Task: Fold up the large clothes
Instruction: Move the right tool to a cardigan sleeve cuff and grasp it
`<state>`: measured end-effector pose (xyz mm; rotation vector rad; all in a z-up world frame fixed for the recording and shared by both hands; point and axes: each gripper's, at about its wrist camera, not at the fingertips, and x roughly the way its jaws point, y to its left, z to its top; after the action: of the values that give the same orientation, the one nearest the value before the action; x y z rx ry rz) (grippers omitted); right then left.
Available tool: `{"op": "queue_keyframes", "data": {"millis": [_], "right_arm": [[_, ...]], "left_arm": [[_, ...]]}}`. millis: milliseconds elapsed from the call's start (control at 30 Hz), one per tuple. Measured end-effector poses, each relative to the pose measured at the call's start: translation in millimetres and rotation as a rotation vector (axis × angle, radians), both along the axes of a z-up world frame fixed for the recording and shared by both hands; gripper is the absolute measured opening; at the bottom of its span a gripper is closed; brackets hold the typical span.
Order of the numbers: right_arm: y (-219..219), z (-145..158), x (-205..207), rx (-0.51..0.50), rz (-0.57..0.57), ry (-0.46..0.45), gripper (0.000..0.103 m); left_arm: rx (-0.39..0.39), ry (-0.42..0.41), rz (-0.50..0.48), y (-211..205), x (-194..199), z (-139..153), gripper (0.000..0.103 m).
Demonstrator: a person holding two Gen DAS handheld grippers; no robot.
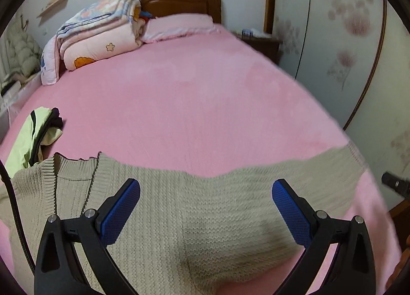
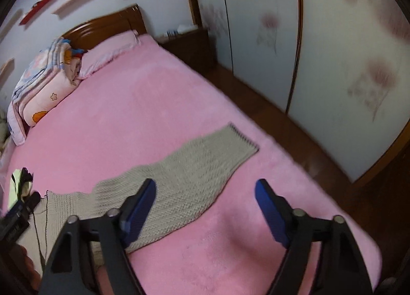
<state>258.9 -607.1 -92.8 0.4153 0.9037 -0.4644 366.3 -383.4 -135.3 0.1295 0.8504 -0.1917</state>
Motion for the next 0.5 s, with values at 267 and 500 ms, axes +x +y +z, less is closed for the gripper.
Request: {"op": "queue_keyframes", "data": {"millis": [267,500], "right_arm": [[-32.1,-75.6,27.8,0.166,-0.094,0.106,0.062],[-37.3,-107.8,40.6,0.291,-0.099,0.144,0.017]], "left_arm": [[0.063,0.109,0.000,-35.5,5.6,-48.7,0.102],[0.060,0.141,0.011,-19.3,9.6,-46.6,0.102]]}}
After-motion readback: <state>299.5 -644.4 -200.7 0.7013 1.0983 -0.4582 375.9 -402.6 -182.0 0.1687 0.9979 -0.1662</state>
